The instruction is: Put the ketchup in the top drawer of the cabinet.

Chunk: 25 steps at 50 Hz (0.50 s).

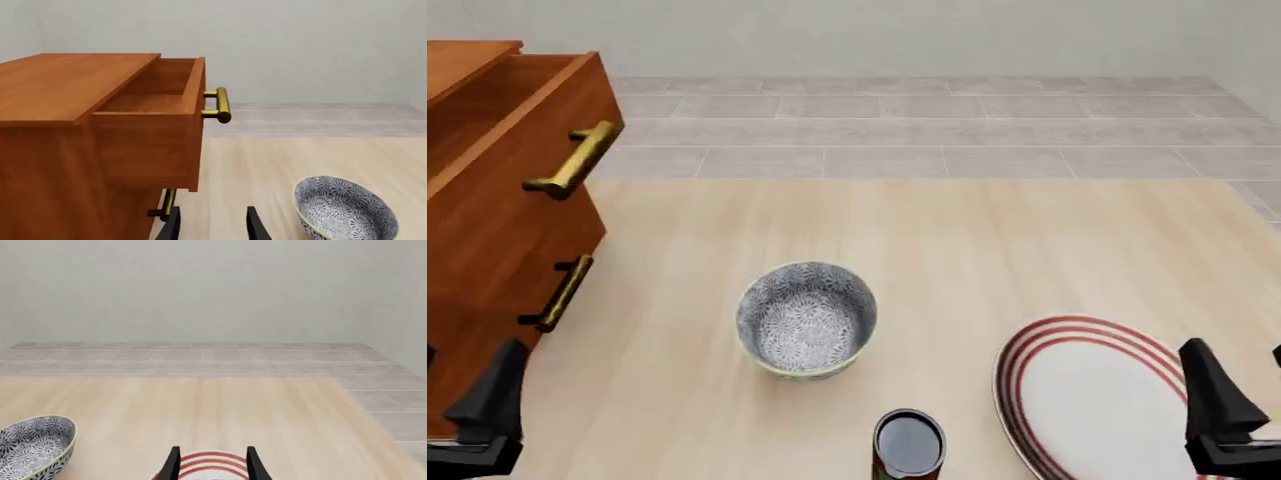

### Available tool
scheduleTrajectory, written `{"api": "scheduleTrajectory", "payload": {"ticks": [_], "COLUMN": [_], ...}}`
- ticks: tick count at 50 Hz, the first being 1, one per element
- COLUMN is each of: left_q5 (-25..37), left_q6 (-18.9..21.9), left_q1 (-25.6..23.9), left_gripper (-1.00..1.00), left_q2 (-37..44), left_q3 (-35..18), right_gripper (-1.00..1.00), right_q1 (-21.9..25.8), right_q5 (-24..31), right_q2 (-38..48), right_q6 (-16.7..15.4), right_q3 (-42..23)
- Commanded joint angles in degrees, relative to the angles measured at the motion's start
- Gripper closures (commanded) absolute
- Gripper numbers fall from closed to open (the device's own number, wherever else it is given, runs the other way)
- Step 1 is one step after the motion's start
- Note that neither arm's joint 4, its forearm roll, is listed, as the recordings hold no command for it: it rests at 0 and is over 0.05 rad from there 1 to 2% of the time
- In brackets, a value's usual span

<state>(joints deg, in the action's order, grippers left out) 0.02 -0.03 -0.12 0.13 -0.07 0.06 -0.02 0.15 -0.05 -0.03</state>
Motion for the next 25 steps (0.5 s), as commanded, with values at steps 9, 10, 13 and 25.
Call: {"api": "scheduleTrajectory", "payload": {"ticks": [9, 10, 13, 25], "left_q5": [0.9, 1.2, 2.4, 13.8], "left_q6": [4.0, 4.2, 4.7, 5.8], "left_q1": [-5.6, -6.6, -8.2, -20.0], "left_gripper": [-1.00, -1.00, -1.00, -1.00], "left_q2": [-0.1, -0.1, -0.1, -0.1], "left_q3": [-2.3, -2.5, -3.7, -11.6], "right_gripper": [-1.00, -1.00, -1.00, -1.00], "right_q1": [-0.2, 0.1, 0.6, 1.0], "right_q5": [-0.2, -0.1, -0.2, 0.0], "right_q2": [0.0, 0.0, 0.0, 0.1], "right_q6": [-1.2, -1.1, -1.7, -1.5], "right_q3": [-0.2, -0.2, -0.1, -0.1]}}
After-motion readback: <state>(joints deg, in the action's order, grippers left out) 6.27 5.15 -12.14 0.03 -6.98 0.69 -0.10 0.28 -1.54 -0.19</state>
